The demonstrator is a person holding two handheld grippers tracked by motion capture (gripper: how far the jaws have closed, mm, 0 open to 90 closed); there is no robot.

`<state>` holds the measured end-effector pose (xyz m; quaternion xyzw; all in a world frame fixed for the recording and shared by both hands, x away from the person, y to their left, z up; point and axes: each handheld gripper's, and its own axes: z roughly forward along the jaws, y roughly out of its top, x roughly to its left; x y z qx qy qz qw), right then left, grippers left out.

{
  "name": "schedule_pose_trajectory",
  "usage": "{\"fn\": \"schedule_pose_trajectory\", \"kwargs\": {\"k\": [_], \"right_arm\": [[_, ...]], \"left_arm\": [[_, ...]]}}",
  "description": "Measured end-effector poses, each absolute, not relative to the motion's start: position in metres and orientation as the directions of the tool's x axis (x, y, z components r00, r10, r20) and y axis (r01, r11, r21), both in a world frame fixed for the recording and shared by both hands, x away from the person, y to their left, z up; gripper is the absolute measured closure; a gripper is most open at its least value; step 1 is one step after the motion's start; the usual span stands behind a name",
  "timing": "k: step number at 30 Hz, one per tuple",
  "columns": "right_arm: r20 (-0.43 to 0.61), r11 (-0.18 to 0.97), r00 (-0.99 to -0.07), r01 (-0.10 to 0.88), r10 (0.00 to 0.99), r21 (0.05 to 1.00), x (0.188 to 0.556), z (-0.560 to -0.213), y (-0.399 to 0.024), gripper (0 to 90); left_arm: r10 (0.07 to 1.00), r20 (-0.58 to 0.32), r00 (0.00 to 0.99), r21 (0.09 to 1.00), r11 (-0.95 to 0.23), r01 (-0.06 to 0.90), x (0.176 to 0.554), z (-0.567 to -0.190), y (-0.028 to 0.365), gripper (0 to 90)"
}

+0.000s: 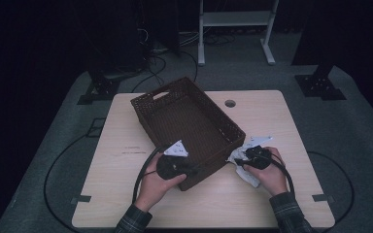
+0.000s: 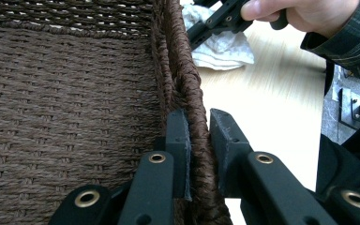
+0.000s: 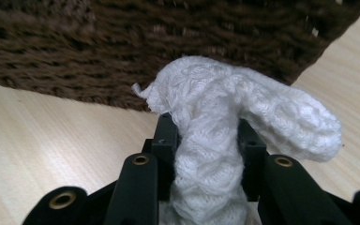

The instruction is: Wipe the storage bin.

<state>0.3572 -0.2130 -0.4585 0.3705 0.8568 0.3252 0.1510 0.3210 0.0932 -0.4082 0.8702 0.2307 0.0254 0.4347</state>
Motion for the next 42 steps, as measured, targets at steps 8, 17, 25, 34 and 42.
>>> {"fn": "schedule_pose_trajectory", "kwargs": {"k": [8, 17, 25, 34, 42], "right_arm": [[-0.016, 0.495, -0.693, 0.499, 0.721, 0.712, 0.351, -0.444, -0.214, 67.3], [-0.01, 0.456, -0.705, 0.447, 0.709, 0.77, 0.339, -0.419, -0.215, 67.3], [-0.023, 0.464, -0.714, 0.431, 0.7, 0.774, 0.335, -0.415, -0.211, 67.3], [-0.022, 0.485, -0.716, 0.449, 0.697, 0.75, 0.34, -0.433, -0.203, 67.3], [-0.025, 0.494, -0.714, 0.459, 0.7, 0.738, 0.343, -0.44, -0.203, 67.2]], "left_arm": [[0.422, -0.158, 0.893, 0.768, -0.516, 0.38, 0.321, -0.408, 0.094, 77.6], [0.424, -0.157, 0.892, 0.768, -0.515, 0.38, 0.321, -0.408, 0.093, 77.6], [0.424, -0.157, 0.892, 0.768, -0.515, 0.38, 0.321, -0.408, 0.093, 77.6], [0.424, -0.157, 0.892, 0.769, -0.515, 0.38, 0.321, -0.408, 0.093, 77.6], [0.424, -0.158, 0.892, 0.768, -0.515, 0.38, 0.321, -0.408, 0.093, 77.5]]}}
